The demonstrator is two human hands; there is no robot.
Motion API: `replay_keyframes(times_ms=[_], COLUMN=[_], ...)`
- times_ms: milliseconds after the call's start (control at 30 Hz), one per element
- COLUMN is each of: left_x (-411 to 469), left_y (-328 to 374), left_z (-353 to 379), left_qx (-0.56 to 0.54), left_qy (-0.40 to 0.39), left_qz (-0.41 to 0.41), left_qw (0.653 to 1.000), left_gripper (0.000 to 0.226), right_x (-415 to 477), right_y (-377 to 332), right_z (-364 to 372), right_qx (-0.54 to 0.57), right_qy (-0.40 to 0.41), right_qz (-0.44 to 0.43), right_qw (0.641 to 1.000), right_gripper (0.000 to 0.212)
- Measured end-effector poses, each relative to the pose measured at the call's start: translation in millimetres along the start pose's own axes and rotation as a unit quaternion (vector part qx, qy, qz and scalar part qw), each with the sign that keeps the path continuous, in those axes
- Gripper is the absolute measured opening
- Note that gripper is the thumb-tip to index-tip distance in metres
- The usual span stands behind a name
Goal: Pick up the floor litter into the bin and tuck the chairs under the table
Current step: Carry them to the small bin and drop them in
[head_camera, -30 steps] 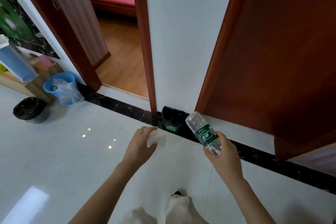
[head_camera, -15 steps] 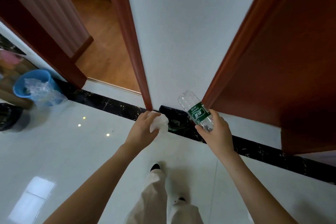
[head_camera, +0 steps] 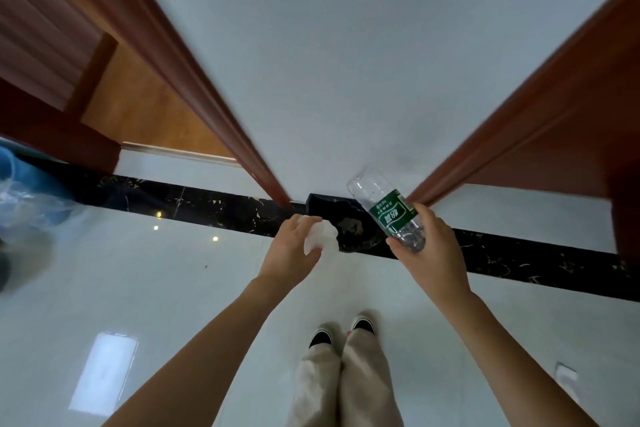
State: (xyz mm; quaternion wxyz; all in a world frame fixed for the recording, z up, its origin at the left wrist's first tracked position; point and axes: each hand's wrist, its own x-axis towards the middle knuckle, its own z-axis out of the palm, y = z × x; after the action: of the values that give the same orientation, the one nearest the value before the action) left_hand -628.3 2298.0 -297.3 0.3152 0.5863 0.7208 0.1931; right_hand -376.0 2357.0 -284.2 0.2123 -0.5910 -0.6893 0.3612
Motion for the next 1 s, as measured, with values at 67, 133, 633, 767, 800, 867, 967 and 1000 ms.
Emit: replay_keyframes(times_ms=[67,133,633,767,800,867,967,1000], left_x=[33,61,151,143,139,131,123,123], left_y=[-21,-44,-181,-193,-196,-202,-216,-221], left_z=[32,66,235,231,228,223,220,221], left_qx=[-0.022,-0.034,0.005,0.001,-0.001,0.01,0.051,0.072], left_qy=[0.006,0.013,-0.006,-0.008,0.001,0.018,0.03,0.031], left_qz=[-0.013,-0.019,0.068,0.066,0.055,0.03,0.01,0.008], left_qw=[1.0,0.999,0.998,0.998,0.998,0.999,0.998,0.997], left_gripper=[0.047,0.045,0.063,0.077,0.076,0.072,0.067,0.065], right_x=[18,34,86,90,91,94,100,103], right_y=[31,64,207,208,208,207,211,213], right_z=[23,46,159,162,162,165,178,185], right_qx=[0.006,0.005,-0.047,-0.063,-0.07,-0.085,-0.112,-0.123], right_qy=[-0.002,0.001,-0.002,-0.01,-0.014,-0.026,-0.04,-0.043], right_qz=[-0.008,-0.015,-0.039,-0.043,-0.042,-0.044,-0.062,-0.068], right_qw=[1.0,1.0,0.998,0.997,0.997,0.995,0.991,0.989], right_gripper=[0.057,0.056,0.068,0.069,0.07,0.07,0.072,0.073])
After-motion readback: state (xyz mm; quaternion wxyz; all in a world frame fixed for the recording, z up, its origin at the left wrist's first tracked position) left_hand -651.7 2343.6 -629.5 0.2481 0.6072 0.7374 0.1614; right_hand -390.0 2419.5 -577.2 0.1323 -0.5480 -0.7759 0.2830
